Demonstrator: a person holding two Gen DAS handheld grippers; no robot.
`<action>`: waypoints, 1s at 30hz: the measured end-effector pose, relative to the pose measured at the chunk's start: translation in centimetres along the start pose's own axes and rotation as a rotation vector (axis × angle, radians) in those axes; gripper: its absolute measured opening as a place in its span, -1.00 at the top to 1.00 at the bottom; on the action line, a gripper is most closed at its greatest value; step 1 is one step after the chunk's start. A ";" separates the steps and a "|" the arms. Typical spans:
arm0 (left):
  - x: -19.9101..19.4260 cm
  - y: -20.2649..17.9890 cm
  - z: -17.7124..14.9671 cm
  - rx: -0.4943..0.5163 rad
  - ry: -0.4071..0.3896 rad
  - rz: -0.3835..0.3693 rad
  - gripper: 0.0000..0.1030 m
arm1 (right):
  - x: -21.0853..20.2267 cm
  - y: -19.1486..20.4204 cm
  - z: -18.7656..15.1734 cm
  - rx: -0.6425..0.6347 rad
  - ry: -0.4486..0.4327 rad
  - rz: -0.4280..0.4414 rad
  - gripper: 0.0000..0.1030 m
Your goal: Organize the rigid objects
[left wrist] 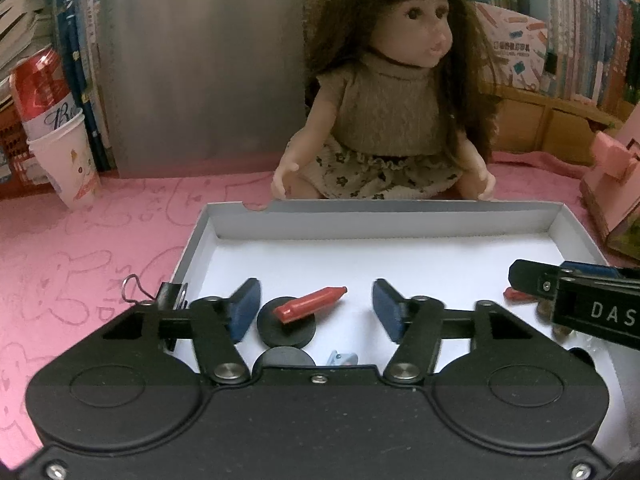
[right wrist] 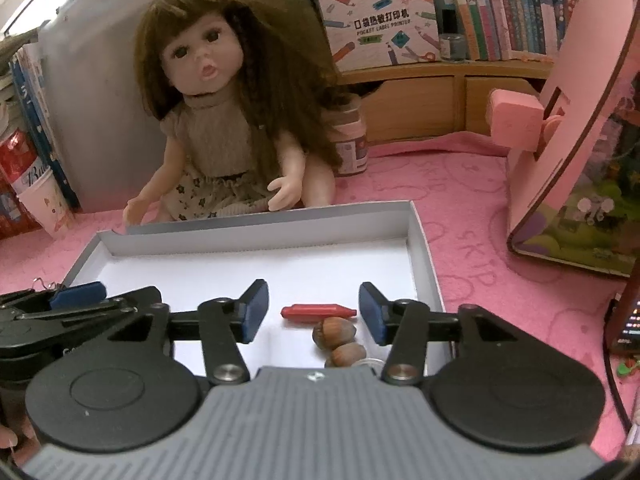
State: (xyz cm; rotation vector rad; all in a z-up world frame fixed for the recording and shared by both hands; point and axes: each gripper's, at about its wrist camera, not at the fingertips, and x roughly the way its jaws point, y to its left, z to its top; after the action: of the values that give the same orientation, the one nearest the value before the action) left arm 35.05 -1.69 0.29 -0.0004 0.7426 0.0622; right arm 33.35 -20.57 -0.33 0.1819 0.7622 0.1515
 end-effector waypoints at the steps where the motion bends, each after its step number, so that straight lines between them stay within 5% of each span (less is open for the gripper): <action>1: -0.2 0.1 0.0 -0.004 -0.001 -0.004 -0.27 | -0.2 0.0 0.0 0.003 -0.004 0.000 -0.38; 8: -2.4 0.5 0.0 0.004 -0.037 -0.049 -0.58 | -2.0 0.1 0.2 0.007 -0.041 0.000 -0.58; 30: -10.5 1.2 -3.5 0.054 -0.097 -0.101 -0.67 | -9.4 1.9 -2.7 -0.058 -0.154 -0.013 -1.00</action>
State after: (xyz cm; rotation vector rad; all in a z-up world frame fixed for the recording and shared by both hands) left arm 24.92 -1.19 4.79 0.0165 0.6459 -0.0538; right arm 24.59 -20.29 4.48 0.1313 0.6050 0.1452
